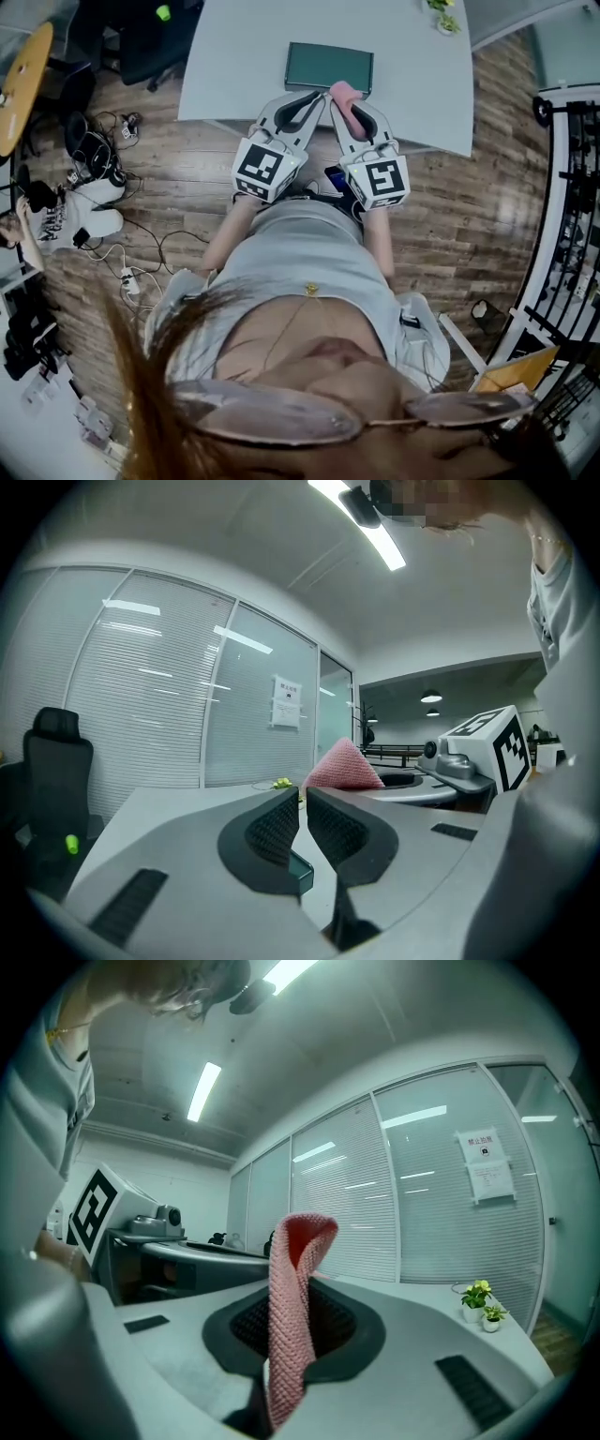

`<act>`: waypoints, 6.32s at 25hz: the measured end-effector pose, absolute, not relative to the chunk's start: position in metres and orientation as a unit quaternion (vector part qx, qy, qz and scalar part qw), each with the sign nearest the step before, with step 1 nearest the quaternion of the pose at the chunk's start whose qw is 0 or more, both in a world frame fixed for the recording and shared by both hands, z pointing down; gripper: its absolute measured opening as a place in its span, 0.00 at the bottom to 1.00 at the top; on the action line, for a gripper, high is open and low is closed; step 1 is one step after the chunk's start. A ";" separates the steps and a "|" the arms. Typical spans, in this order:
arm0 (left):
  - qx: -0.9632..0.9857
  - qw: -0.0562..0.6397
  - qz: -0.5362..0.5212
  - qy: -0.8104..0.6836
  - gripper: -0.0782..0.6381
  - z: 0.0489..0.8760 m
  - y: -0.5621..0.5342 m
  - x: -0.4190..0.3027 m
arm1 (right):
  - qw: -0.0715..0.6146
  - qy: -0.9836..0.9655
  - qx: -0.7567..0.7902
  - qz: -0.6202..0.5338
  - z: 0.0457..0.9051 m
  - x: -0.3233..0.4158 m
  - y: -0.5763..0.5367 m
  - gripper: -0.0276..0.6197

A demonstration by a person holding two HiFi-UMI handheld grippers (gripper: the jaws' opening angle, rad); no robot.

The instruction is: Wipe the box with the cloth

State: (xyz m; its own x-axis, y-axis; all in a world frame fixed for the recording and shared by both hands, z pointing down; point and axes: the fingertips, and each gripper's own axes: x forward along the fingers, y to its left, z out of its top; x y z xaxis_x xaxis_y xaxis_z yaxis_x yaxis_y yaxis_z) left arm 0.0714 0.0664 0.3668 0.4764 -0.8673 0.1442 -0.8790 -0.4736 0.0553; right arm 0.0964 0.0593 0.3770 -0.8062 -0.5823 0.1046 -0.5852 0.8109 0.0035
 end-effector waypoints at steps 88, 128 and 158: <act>0.849 0.313 0.293 -0.309 0.38 0.636 -0.046 -0.019 | 0.362 -0.762 0.495 0.210 0.634 0.156 -0.159 0.10; 0.856 0.304 0.299 -0.292 0.38 0.636 -0.045 -0.014 | 0.397 -0.773 0.448 0.210 0.643 0.110 -0.149 0.10; 0.856 0.306 0.291 -0.296 0.38 0.636 -0.046 -0.013 | 0.352 -0.812 0.397 0.244 0.638 0.057 -0.138 0.10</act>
State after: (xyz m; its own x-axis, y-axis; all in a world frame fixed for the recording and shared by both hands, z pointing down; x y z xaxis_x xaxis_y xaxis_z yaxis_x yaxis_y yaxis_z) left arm -0.0127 -0.0458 0.6357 0.6546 -0.3290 0.6806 -0.6859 -0.6370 0.3518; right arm 0.0571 -0.1384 0.6384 -0.4383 -0.4727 0.7645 -0.8156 0.5665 -0.1173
